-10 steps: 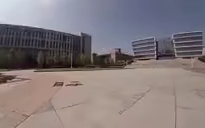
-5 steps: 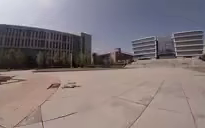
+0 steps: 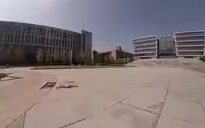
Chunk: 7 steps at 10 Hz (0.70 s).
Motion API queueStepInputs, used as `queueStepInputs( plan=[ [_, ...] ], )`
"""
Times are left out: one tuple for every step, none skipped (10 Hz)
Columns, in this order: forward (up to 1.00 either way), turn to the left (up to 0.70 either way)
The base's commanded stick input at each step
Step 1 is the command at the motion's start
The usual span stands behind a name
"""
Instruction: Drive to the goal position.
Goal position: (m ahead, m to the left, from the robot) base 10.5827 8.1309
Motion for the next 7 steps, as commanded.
queueStepInputs(
  plan=[
    [0.70, 0.00],
    [0.70, 0.00],
    [0.70, 0.00],
    [0.70, 0.00],
    [0.70, 0.00],
    [0.70, 0.00],
    [0.70, 0.00]
  ],
)
